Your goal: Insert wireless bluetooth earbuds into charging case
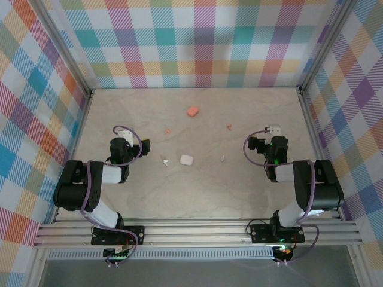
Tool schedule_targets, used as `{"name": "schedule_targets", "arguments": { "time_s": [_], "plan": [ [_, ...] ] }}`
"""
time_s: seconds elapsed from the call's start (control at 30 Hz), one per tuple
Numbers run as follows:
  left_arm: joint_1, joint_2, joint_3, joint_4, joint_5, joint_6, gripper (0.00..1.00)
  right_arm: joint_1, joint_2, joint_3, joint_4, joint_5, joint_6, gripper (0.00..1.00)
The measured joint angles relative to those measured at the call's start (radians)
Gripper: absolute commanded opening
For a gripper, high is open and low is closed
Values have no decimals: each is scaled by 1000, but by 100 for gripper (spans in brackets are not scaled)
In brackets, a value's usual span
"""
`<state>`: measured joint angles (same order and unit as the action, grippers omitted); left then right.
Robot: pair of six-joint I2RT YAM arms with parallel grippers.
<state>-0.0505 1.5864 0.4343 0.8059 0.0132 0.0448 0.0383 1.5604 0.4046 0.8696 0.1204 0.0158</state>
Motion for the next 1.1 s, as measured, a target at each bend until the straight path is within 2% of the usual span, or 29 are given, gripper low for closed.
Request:
{"name": "schedule_targets", "arguments": {
  "time_s": [0.57,0.77,0.83,0.9,1.0,1.1],
  "plan": [
    [0,0,0,0,0,0,100,0,0,0,0,-1,0,100],
    [0,-6,0,-8,-21,-8,100,0,-21,0,-29,-39,-5,100],
    [0,-34,2,-53,-39,-15,100,0,-70,2,-86,-46,-5,100],
    [0,-81,19,-134,-50,-23,100,0,-157,29,-215,-63,-11,98],
    [0,-173,74,-270,-54,-32,100,0,-262,147,-397,-99,1,90],
    [0,-250,164,-424,-55,-58,100,14,-288,286,-531,-127,41,87]
  ]
}}
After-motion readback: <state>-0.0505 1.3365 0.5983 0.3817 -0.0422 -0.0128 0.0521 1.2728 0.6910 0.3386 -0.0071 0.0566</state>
